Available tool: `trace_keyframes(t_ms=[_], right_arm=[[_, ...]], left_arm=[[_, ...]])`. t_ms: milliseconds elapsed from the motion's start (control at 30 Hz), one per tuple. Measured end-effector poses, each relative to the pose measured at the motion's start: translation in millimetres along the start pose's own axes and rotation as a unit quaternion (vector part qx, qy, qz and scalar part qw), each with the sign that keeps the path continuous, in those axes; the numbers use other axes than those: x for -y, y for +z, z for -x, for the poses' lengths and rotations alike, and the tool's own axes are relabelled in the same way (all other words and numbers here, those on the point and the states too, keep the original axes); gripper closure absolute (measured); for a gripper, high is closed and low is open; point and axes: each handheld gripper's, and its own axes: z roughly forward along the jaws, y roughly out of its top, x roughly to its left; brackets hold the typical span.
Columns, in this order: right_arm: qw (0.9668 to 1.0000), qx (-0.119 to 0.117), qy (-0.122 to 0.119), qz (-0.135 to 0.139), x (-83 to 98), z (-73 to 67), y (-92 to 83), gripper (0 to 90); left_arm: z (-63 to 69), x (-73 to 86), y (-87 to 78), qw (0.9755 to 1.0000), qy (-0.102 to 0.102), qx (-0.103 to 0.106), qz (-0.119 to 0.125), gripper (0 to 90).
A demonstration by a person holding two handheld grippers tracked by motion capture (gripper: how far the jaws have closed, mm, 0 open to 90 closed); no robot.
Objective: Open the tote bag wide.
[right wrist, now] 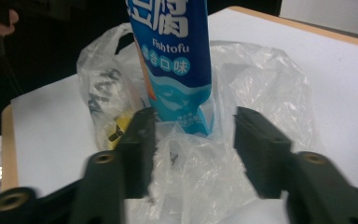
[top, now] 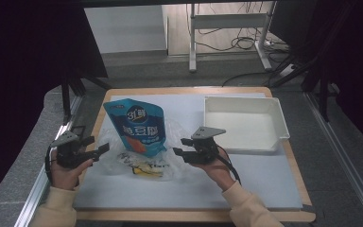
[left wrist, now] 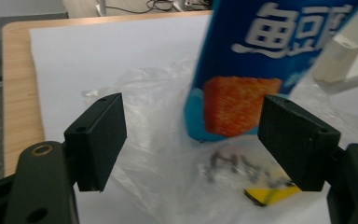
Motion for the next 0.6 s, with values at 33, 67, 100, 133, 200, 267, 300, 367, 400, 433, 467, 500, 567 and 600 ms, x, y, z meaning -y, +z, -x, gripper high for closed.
trace_keyframes(t_ms=[33, 67, 100, 133, 200, 267, 300, 367, 400, 433, 467, 500, 567, 600], right_arm=[[1.0000, -0.002, 0.000, 0.002, -0.8, 0.5, -1.6, 43.8], [1.0000, -0.002, -0.002, 0.002, -1.8, 0.9, -3.6, 41.6], [1.0000, -0.001, -0.001, 0.005, -2.2, 1.0, -4.9, 40.0], [1.0000, 0.001, -0.001, 0.009, -2.7, 1.7, -6.8, 38.2], [0.9999, 0.001, 0.000, 0.010, -3.5, 2.8, -9.2, 35.4], [0.9999, 0.007, 0.000, 0.012, -4.1, 3.7, -12.8, 33.3], [0.9999, 0.007, 0.002, 0.014, -4.2, 4.3, -14.5, 32.6], [0.9999, 0.009, 0.003, 0.015, -4.2, 5.0, -16.3, 31.8], [0.9998, 0.011, 0.003, 0.014, -4.1, 5.4, -17.6, 31.5], [0.9998, 0.012, 0.003, 0.015, -4.0, 5.8, -18.6, 31.1], [0.9998, 0.013, 0.003, 0.015, -4.0, 5.9, -19.1, 31.1], [0.9998, 0.014, 0.003, 0.015, -4.1, 6.1, -19.4, 31.0], [0.9997, 0.017, 0.003, 0.016, -4.5, 5.9, -20.2, 30.7], [0.9997, 0.018, 0.002, 0.015, -4.6, 5.7, -20.5, 30.6]], left_arm=[[4.5, 1.8, -1.1, 1.0000, 0.005, 0.003, -0.001, 24.2], [7.2, 2.9, -1.7, 1.0000, 0.008, 0.004, -0.002, 24.2], [11.1, 4.7, -2.5, 0.9999, 0.013, 0.005, -0.003, 24.3], [13.6, 5.8, -3.1, 0.9999, 0.015, 0.006, -0.003, 24.6], [17.6, 7.6, -4.6, 0.9998, 0.019, 0.010, -0.004, 24.7], [21.2, 9.6, -5.4, 0.9996, 0.023, 0.012, -0.006, 24.9], [22.1, 10.3, -5.3, 0.9996, 0.023, 0.014, -0.007, 25.0], [24.5, 11.4, -4.6, 0.9994, 0.028, 0.016, -0.011, 25.0], [25.6, 11.3, -4.2, 0.9994, 0.029, 0.017, -0.012, 25.1], [26.0, 10.9, -4.0, 0.9993, 0.031, 0.018, -0.012, 25.1], [26.7, 10.4, -3.9, 0.9993, 0.032, 0.018, -0.012, 25.1], [27.4, 9.9, -3.7, 0.9992, 0.033, 0.019, -0.011, 25.2], [28.9, 8.9, -3.7, 0.9992, 0.032, 0.020, -0.009, 25.5], [29.4, 8.4, -3.5, 0.9992, 0.033, 0.021, -0.008, 25.8]])
